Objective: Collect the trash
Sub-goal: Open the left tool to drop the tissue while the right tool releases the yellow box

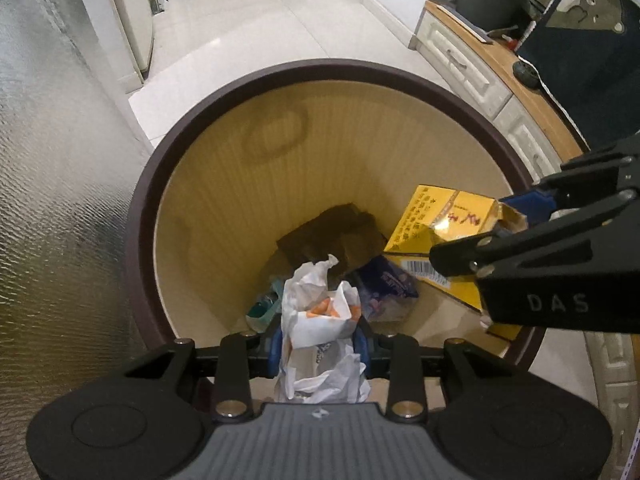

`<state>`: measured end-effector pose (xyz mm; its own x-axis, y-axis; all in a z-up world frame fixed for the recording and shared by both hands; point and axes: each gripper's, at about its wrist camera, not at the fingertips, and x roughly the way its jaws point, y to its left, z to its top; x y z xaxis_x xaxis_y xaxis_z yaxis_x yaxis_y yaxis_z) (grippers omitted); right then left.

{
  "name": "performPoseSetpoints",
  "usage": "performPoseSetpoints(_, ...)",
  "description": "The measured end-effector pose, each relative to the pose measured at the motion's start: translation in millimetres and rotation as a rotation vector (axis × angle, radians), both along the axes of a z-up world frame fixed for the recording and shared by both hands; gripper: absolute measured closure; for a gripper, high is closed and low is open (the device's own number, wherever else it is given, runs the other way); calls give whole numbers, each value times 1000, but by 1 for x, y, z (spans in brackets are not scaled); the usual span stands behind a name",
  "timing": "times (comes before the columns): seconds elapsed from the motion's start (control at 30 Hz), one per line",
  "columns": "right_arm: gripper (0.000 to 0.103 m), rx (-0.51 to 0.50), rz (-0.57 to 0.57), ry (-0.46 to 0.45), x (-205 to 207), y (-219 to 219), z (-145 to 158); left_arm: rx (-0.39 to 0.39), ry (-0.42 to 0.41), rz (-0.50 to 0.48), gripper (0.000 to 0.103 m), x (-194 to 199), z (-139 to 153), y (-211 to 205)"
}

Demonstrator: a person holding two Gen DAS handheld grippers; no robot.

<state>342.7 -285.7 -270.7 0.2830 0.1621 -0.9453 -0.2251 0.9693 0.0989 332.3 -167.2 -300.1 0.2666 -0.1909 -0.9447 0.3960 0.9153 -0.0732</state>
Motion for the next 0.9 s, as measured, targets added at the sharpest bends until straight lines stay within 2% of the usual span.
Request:
performPoseSetpoints(0.13,57,-5,21,2,0,-4,0,4,5,-20,56,-5,2,-2)
performPoseSetpoints(0.27,52,15,27,-8,-4,-7,6,5,0,-41,36,-9,6,-7)
performPoseSetpoints(0.33,49,17,28,-13,-6,-9,8,10,-5,-43,30,-12,8,-7)
performPoseSetpoints(0.5,46,24,26,-23,-15,-12,12,21,-12,-31,23,-15,14,-4)
performPoseSetpoints(0.63,40,26,37,-37,-20,-11,14,21,-20,-38,17,-20,20,-3)
performPoseSetpoints(0.83,32,31,49,-70,-31,-9,27,19,-40,-37,15,-29,31,0)
performPoseSetpoints(0.9,28,32,56,-85,-35,-10,33,14,-47,-31,10,-32,35,2)
